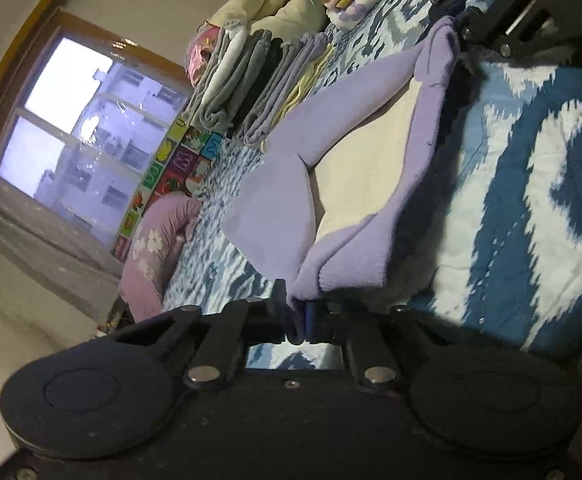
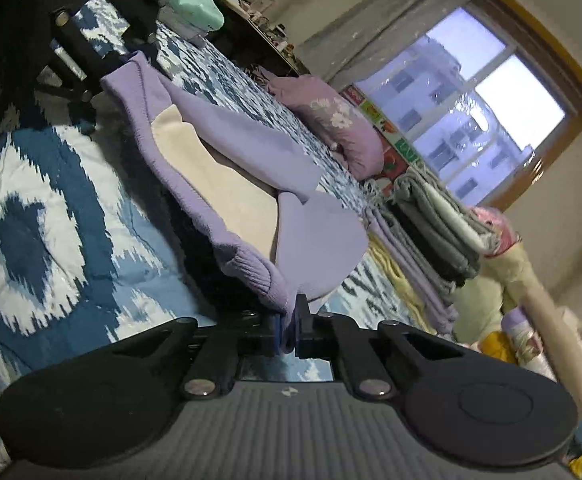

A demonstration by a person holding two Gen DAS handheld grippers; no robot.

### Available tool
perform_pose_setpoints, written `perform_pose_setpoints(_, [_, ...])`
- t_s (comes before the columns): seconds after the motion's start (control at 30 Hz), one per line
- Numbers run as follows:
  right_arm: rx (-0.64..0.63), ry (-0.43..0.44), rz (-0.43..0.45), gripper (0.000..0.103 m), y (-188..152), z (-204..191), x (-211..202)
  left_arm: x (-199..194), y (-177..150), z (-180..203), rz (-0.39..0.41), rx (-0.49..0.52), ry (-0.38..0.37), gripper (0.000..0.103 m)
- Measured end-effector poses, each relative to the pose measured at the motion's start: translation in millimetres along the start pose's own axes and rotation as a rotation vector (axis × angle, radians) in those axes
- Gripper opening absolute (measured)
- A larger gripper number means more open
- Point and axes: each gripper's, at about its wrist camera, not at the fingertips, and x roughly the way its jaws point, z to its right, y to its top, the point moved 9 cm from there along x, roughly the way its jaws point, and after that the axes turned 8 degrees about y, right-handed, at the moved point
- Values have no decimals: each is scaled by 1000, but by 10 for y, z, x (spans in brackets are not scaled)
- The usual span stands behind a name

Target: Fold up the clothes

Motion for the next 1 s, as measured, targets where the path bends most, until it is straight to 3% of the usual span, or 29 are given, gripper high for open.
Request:
perform_pose_setpoints(0.13, [45,26,10,7,47,30,-160,-143,18,-47,-11,-11,-20,5])
perform_pose_setpoints(0.33, [43,93,9,6,124,24,-623,-535,-2,-174,-17,-35,-113,5])
perform_pose_setpoints(0.47, [98,61,60,7,198,235,-818,-620,99,-414,2,-187,-144,6])
perform_pose_setpoints(0.73, [261,92,127,7,270,642,-673,-250,219,-799,9,-476,-273,6])
perform_pose_setpoints(0.83, [378,123,145,7,284,895,-496,-21,289,-937,1,-552,-326,6])
perform_pose_setpoints(1.0, [455,182,120,7,276,1147,-29,545,280,-1091,-56,-709,-421,6])
